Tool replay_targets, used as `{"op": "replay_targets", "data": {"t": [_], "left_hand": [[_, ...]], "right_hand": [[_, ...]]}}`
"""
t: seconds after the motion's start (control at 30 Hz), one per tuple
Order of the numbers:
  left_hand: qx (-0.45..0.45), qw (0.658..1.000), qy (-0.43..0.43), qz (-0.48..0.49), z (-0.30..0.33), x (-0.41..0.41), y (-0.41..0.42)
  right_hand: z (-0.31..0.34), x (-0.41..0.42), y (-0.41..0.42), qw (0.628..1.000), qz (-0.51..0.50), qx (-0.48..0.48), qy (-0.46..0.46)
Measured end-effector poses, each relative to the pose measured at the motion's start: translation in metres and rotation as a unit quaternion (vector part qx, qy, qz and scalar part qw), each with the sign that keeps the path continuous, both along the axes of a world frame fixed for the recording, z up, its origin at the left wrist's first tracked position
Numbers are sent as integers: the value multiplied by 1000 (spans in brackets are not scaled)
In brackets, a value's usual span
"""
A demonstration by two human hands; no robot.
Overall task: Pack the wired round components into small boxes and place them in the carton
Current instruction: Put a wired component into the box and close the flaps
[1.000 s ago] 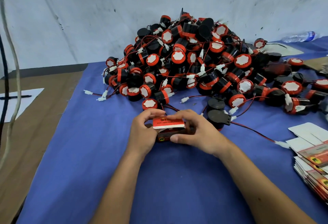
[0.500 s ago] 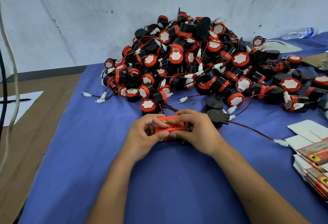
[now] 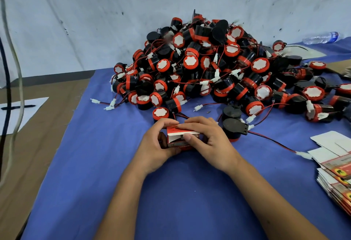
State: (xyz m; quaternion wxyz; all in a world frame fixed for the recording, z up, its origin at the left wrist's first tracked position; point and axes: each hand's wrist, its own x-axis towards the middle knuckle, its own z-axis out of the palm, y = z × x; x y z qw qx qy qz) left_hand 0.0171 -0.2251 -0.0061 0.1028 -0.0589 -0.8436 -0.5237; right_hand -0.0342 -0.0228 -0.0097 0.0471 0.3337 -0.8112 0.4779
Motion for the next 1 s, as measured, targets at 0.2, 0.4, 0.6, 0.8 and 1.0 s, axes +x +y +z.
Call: {"op": "replay_targets", "data": {"t": [0.2,0.4,0.6,0.8,1.0], "left_hand": [[16,1000,3,9,0,0,2],[55,998,-4,-16,2,2,-1],[57,998,-1,-15,1,1,0],[46,999,-16,-9,-1,0,-2],[58,998,-12,-16,-1,-1,-4]], "right_hand": [[-1,4,-6,999,-16,7,-38],[1,4,-8,998,-29,33,-35],[2,6,-10,998,-49,22,-40],[1,4,-8,994,-41,-61,-78],[-3,2,-5,980,3,-144,-140]]}}
